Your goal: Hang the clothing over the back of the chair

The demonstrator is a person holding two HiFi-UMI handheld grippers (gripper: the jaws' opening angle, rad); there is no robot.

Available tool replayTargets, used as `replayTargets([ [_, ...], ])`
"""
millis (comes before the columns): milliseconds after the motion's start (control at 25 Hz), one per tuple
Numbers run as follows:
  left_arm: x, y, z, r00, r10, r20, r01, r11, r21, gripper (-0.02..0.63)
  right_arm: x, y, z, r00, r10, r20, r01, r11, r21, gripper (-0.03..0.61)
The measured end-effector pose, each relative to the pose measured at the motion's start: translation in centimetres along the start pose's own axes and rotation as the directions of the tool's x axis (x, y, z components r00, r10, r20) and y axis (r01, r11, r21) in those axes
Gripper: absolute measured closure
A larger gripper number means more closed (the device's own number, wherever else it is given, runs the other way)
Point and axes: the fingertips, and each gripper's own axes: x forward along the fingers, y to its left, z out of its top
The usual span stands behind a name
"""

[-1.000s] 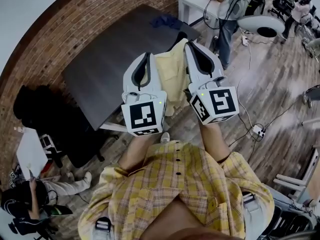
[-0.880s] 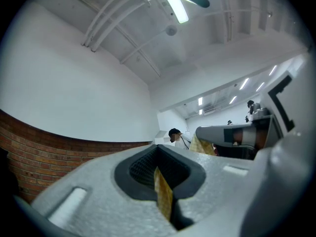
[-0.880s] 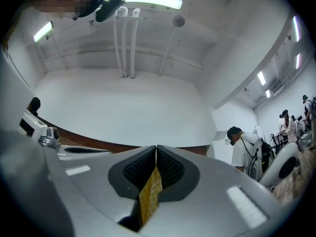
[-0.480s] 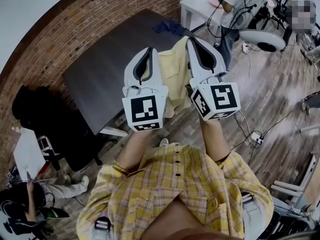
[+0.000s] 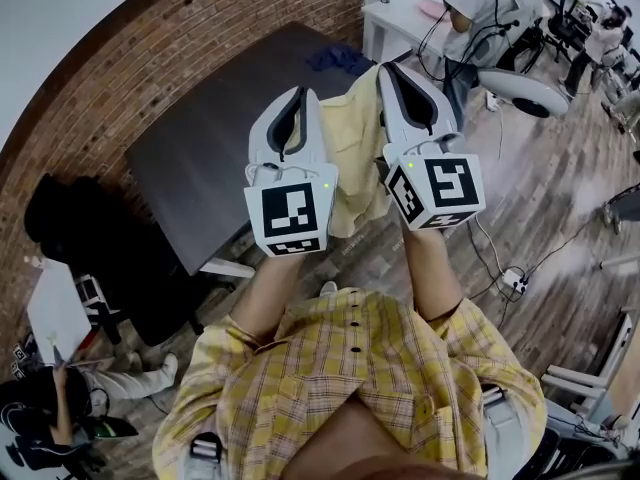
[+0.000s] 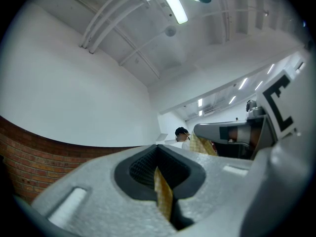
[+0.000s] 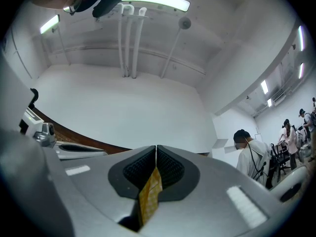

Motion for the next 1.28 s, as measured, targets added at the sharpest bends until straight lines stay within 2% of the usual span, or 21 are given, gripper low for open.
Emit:
replayTargets([
  [680, 4.9, 2.4, -0.5, 0.999, 0.034, 0.007, -0.034, 0.999, 0.007, 0.614, 5.5, -2.1, -0.9, 1.0, 0.002, 0.018, -0.002, 1.0, -0.015, 0.565],
  [1280, 9.1, 5.4, -3.5, 0.997, 0.065, -0.04, -0.066, 0.998, -0.019, 0.614, 10.6, -2.9, -4.3, 0.999, 0.02, -0.026, -0.02, 1.0, -0.009, 0.565],
])
